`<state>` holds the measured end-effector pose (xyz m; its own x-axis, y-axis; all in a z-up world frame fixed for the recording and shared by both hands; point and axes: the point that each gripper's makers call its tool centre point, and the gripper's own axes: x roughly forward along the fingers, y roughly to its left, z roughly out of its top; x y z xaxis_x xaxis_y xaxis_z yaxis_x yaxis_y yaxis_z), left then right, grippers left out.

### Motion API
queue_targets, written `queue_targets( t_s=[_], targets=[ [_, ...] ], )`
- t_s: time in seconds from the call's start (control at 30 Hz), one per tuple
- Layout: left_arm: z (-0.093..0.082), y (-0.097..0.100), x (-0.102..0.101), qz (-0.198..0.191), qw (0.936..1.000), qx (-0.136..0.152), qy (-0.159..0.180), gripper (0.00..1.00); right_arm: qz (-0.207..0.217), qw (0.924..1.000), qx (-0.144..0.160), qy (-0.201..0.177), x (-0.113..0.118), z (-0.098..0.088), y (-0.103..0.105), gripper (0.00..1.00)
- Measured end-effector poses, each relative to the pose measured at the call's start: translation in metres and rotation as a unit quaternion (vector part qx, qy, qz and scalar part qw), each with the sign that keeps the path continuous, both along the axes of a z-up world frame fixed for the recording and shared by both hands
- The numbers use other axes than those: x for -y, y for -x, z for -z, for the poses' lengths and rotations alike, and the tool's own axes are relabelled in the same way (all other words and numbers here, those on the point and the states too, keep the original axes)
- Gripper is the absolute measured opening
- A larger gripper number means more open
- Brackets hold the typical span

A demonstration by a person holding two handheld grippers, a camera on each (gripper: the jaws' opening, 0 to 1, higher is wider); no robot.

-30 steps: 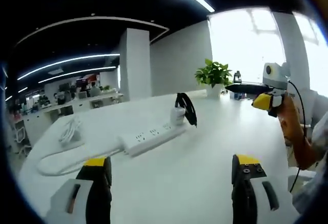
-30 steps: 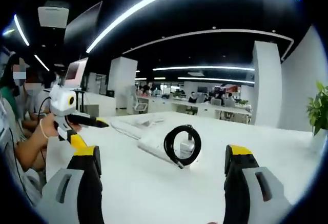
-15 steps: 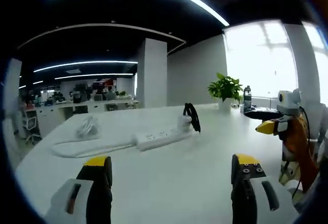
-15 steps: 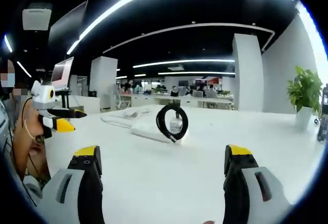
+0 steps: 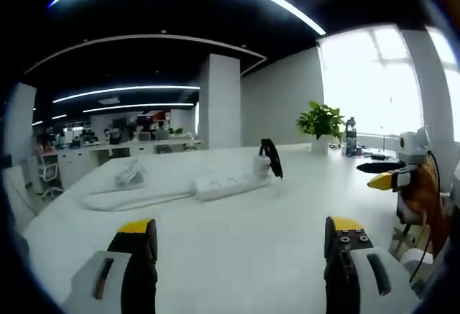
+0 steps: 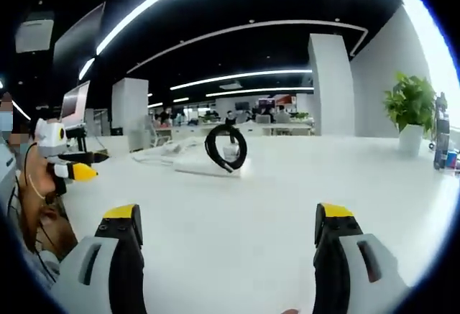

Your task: Straighten the power strip on the desk, plug the charger into it

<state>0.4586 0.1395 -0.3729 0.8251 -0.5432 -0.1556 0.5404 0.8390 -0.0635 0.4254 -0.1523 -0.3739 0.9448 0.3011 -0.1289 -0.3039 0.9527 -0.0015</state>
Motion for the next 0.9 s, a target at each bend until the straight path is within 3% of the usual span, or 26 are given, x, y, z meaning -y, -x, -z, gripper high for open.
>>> queue_targets(
  t_s=[0.23,0.5,0.9],
  targets=[
    [0.007,0.009,-0.008,-0.013,0.9999,-0.003,0.009,0.98,-0.005,0.9999,-0.011,-0.002,0.0,0.007,0.013,0.99],
    [0.02,0.015,-0.016,-0.027,0.9995,-0.017,0.003,0.98,-0.003,0.9998,-0.018,0.005,0.003,0.013,0.013,0.98],
    [0.024,0.013,-0.021,-0.036,0.999,-0.025,0.012,0.97,-0.016,0.9997,-0.021,0.004,-0.004,0.015,0.012,0.98]
  ],
)
